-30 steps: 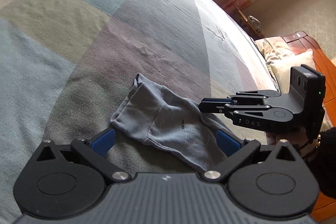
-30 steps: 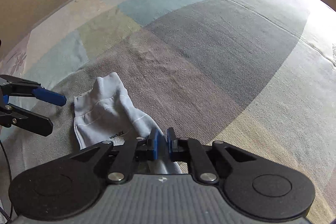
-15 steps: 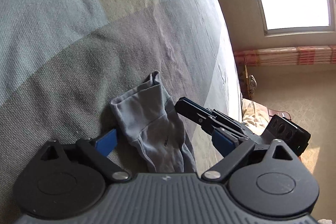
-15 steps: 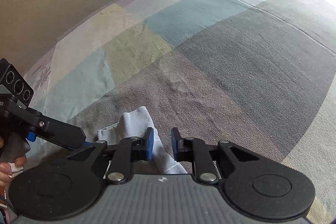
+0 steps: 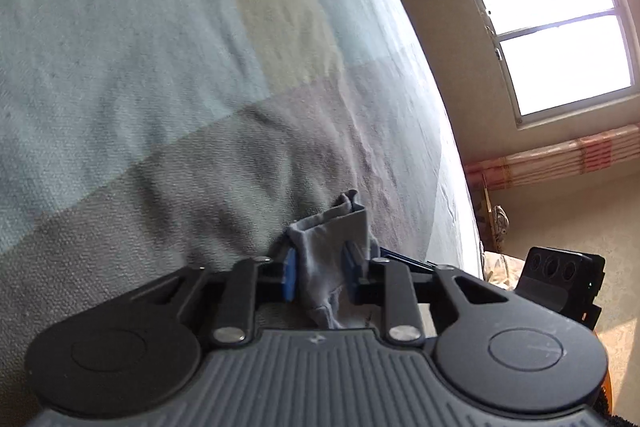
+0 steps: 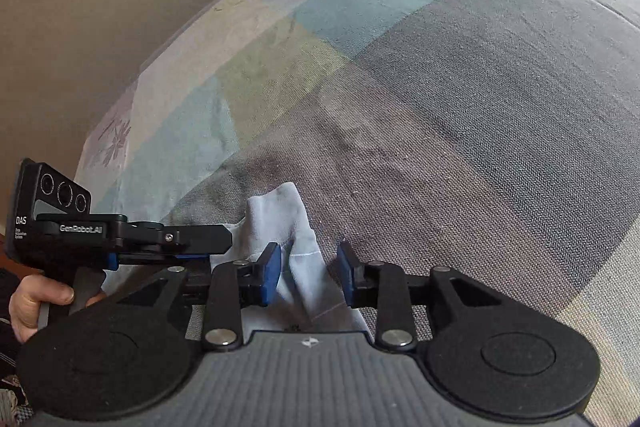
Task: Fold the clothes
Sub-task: 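Grasp the grey leg cuff with the left gripper beside the right gripper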
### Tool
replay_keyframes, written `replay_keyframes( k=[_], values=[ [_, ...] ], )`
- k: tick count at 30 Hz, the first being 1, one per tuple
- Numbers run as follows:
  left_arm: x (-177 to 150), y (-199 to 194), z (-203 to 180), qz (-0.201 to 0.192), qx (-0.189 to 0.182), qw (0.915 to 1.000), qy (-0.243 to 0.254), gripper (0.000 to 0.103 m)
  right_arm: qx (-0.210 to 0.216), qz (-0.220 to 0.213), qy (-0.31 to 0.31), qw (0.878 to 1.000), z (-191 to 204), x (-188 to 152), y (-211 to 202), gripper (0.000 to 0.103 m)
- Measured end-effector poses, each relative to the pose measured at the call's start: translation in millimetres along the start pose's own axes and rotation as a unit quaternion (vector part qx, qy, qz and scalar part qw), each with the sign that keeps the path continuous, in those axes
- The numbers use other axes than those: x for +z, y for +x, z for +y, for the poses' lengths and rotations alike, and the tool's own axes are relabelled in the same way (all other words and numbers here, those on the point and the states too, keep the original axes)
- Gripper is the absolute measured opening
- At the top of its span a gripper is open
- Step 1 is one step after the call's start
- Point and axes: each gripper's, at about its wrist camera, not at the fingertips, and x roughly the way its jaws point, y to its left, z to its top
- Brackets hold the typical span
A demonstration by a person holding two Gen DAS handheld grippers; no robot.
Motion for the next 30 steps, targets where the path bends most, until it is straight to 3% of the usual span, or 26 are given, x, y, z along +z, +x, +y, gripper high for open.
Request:
replay_keyframes(
  k=[1,4,5,6,9,13,15,17,20,23,26,28,30],
  values=[
    [1.0,1.1,5.5,-0.001,-0.011,0.9999,-0.011,0.009,-0.004,-0.001,-0.004,1.0,2.0,-0.8,1.1,0.036],
    [4.2,-0.2,-8.0,-0.003,0.003,0.9999,0.012,0.009,-0.016,-0.005,-0.015,1.0,7.5,-3.2,4.4,0.031],
    [5.3,-0.7,-13.3,-0.004,0.009,0.9997,0.022,0.008,-0.02,-0.004,-0.011,1.0,7.5,-3.2,4.5,0.02],
    [6.4,-1.3,-18.6,-0.004,0.015,0.9994,0.032,0.008,-0.023,-0.002,-0.007,1.0,7.6,-3.3,4.6,0.004],
    [9.7,-2.9,-34.5,-0.006,0.033,0.9976,0.06,0.004,-0.049,-0.023,-0.014,0.998,14.7,-0.3,-2.1,0.004],
    [29.0,-1.6,-65.9,-0.013,0.015,0.9932,0.115,0.003,-0.083,-0.052,-0.026,0.995,22.7,6.1,-13.3,0.004],
    [36.4,2.9,-76.7,-0.008,0.026,0.9901,0.137,0.004,-0.093,-0.058,-0.024,0.994,21.3,10.2,-18.0,0.004],
    [43.7,7.5,-87.6,-0.003,0.037,0.9864,0.16,0.005,-0.103,-0.064,-0.022,0.992,20.0,14.3,-22.7,0.012],
    [40.8,2.5,-88.1,0.01,0.082,0.9801,0.181,0.006,-0.12,-0.069,-0.027,0.99,20.3,13.5,-34.5,0.018],
    [30.5,-16.5,-90.9,-0.003,0.109,0.9675,0.228,0.01,-0.146,-0.071,-0.016,0.987,15.1,-13.3,-68.1,0.023],
    [10.5,-29.9,-100.9,0.014,0.097,0.9502,0.296,0.022,-0.177,-0.054,0.011,0.983,2.2,-50.5,-104.3,0.023],
    [-14.0,-25.4,-117.4,0.046,0.079,0.9276,0.362,0.029,-0.197,-0.042,0.029,0.979,-6.3,-75.4,-128.5,0.023],
    [-47.1,-14.2,-135.4,0.08,0.061,0.8972,0.43,0.034,-0.217,-0.02,0.049,0.975,-15.2,-105.1,-148.7,0.023]
  ],
)
